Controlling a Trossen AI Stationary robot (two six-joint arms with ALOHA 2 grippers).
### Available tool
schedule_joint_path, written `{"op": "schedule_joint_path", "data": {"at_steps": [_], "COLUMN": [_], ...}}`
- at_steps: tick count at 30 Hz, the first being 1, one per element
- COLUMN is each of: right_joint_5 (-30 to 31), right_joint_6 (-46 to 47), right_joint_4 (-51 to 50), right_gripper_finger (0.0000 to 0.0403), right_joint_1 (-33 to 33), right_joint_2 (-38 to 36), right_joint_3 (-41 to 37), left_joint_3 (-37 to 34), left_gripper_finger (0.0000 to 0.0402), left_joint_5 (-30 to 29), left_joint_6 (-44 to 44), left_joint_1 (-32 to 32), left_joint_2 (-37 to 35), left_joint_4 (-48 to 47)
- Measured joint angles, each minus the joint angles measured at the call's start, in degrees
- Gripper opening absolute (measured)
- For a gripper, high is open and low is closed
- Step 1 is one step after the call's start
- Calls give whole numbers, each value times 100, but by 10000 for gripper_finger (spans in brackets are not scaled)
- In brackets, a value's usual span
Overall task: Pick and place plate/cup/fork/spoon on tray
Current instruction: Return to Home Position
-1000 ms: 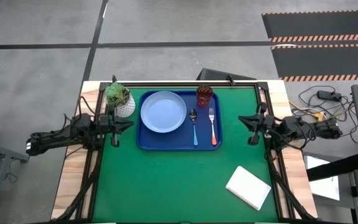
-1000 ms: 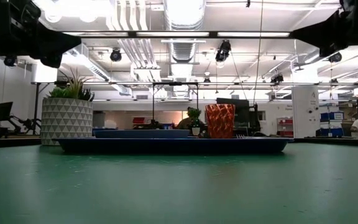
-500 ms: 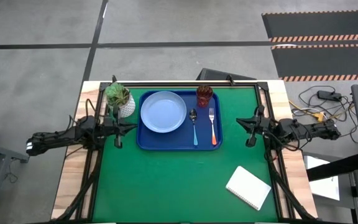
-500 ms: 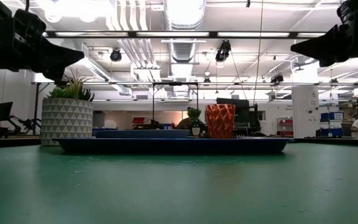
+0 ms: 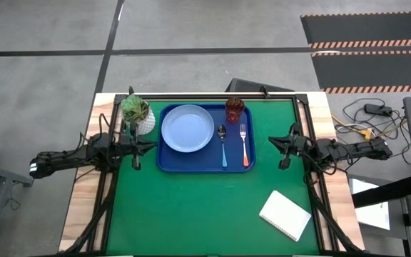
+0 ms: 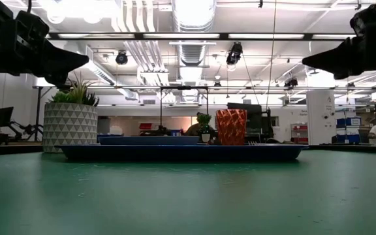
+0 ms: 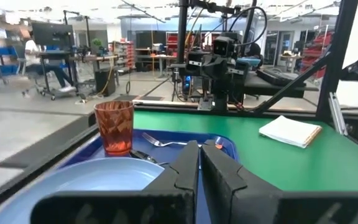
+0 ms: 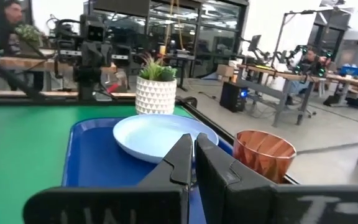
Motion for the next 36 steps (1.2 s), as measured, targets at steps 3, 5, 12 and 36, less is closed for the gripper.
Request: {"op": "schedule_joint_path", "data": {"at_steps": [3,5,12,36], "right_joint_5": [289,504,583,570], "right_joint_6": [176,182,623,1429], "right_joint_4": [4,4,33,137], "right_gripper_finger": [9,9,9,9], "right_joint_1": [0,-2,-2,-2], "right_joint_2": [0,2,2,0], "right_joint_3": [0,0,-7,-13], "left_joint_3": [-3,-5,-7,-16], "left_gripper_finger": [0,0,0,0], "left_joint_5": [-40,-43,-52,-58], "left_joint_6": [-84,-86,93,78], "left_joint_1": [0,0,0,0], "left_joint_2": [5,19,117,334], "left_joint_4": [-6,-2,-8,-6]}}
